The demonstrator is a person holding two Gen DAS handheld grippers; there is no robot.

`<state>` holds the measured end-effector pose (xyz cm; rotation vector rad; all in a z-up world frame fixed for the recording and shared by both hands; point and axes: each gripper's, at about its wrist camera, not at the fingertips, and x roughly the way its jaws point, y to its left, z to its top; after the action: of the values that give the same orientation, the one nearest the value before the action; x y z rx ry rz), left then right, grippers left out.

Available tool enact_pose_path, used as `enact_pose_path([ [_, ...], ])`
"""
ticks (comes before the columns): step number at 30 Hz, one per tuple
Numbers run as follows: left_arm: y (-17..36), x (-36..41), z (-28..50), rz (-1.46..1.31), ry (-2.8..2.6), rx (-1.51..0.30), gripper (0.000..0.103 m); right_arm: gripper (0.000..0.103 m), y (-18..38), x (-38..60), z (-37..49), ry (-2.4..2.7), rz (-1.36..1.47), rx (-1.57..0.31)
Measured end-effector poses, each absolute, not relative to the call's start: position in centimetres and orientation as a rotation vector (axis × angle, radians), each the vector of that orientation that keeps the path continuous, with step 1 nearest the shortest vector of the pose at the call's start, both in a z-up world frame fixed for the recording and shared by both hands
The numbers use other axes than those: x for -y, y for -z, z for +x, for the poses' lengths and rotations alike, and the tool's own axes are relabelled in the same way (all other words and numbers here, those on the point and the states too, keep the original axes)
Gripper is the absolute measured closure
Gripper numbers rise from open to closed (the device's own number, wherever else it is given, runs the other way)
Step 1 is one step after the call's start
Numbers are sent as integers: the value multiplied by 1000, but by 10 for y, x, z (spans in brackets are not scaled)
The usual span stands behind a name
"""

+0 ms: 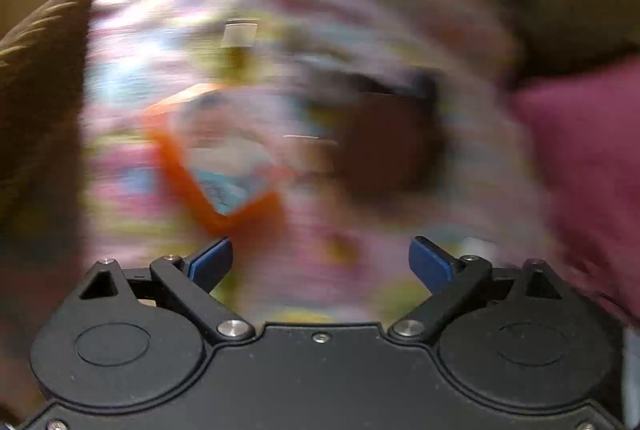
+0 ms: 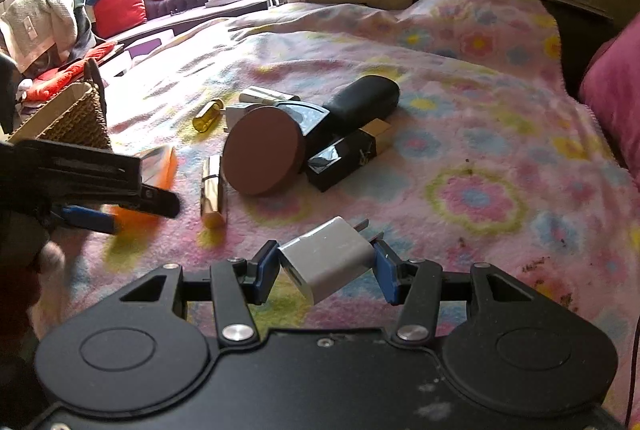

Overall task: Organize rigid objects
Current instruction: 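Carry the orange box and white adapter over the basket with both grippers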

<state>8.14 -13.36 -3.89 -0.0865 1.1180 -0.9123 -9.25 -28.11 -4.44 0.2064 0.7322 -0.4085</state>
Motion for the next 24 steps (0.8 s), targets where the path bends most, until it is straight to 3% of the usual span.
enact_pose_path([
  [8,9,134,90,204,691,-894,4,53,45,291,-96,422,219,-735],
  [16,35,154,84,488,799,-840,4,53,48,291,-88,408,229,-745],
  [24,61,177,115,510,804,-917,3,53,49,294,-80,412,225,-760],
])
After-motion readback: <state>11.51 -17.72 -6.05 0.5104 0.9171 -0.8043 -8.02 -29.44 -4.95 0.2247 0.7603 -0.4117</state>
